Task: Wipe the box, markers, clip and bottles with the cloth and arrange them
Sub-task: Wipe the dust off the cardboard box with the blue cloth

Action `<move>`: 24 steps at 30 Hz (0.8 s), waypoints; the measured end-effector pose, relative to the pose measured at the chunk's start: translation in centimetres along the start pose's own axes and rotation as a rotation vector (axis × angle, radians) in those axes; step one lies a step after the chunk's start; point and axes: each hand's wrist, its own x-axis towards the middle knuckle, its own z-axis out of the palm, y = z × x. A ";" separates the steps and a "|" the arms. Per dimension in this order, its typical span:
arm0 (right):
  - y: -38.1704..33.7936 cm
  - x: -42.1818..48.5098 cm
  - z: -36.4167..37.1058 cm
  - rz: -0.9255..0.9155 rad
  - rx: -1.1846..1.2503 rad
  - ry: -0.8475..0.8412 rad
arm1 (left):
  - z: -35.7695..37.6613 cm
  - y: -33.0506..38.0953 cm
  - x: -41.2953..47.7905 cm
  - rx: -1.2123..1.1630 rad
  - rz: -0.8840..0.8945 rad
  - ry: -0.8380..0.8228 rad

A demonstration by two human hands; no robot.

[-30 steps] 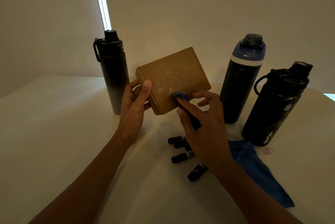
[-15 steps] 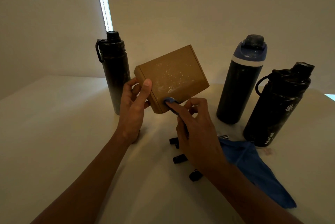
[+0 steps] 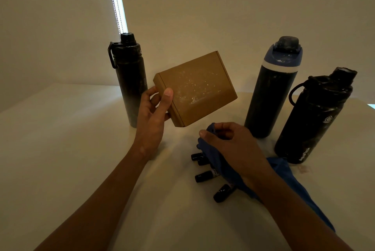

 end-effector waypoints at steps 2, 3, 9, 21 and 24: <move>-0.1 0.3 -0.3 0.094 0.105 -0.021 | 0.1 0.0 0.0 0.002 0.000 -0.003; -0.2 0.4 -0.4 0.128 0.171 -0.025 | 0.0 0.0 -0.1 0.002 -0.001 -0.003; -0.9 0.5 -1.7 0.164 0.352 -0.077 | 0.0 0.2 -0.2 -0.004 -0.014 0.005; -0.8 0.3 -4.2 0.248 -0.160 -0.239 | 0.1 0.5 -0.2 -0.015 -0.010 0.001; -0.8 0.1 -4.7 0.210 -0.184 -0.260 | 0.0 0.5 -0.2 -0.010 -0.005 0.000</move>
